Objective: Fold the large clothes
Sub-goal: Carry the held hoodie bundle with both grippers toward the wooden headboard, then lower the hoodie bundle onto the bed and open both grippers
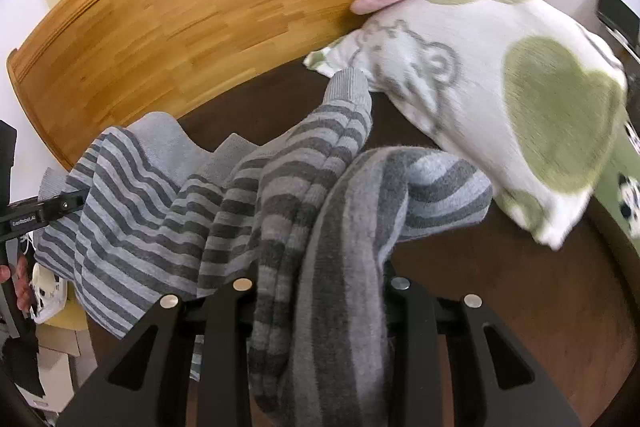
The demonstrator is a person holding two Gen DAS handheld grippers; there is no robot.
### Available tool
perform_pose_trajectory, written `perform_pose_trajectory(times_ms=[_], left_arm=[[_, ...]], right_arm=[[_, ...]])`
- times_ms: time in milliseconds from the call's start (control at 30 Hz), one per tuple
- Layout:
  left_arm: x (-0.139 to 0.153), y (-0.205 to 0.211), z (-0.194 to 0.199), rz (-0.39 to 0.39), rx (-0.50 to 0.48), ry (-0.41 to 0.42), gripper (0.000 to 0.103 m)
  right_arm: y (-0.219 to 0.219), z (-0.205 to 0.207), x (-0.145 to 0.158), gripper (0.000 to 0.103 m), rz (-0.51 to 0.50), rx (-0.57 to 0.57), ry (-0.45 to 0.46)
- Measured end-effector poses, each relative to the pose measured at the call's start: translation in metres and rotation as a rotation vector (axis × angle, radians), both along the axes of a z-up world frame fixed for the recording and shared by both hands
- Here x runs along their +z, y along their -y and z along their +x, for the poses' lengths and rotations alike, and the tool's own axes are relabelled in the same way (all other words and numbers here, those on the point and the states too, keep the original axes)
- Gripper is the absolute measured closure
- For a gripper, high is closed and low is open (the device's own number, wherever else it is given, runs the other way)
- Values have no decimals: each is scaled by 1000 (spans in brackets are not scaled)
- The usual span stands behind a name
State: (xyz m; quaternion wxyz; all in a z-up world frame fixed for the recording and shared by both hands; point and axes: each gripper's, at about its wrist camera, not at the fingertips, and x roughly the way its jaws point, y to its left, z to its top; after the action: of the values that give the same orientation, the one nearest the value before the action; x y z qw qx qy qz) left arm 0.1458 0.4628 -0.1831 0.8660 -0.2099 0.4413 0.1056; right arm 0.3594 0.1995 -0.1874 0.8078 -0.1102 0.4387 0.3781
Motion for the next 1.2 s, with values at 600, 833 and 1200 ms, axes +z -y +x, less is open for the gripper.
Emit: perform_pose_trajectory(times_ms=[600,833,1200], left_arm=[[-86,-97,32,87,188,-10,82],[-130,-110,4,46,300,-65,77],[-144,-129,-27,124,449,-132,15]], right_arm=[[-127,116,-100,73,-8,200,41],[-114,143,-138,70,-70,213,-22],[-101,179,-156,18,-168,160,50]])
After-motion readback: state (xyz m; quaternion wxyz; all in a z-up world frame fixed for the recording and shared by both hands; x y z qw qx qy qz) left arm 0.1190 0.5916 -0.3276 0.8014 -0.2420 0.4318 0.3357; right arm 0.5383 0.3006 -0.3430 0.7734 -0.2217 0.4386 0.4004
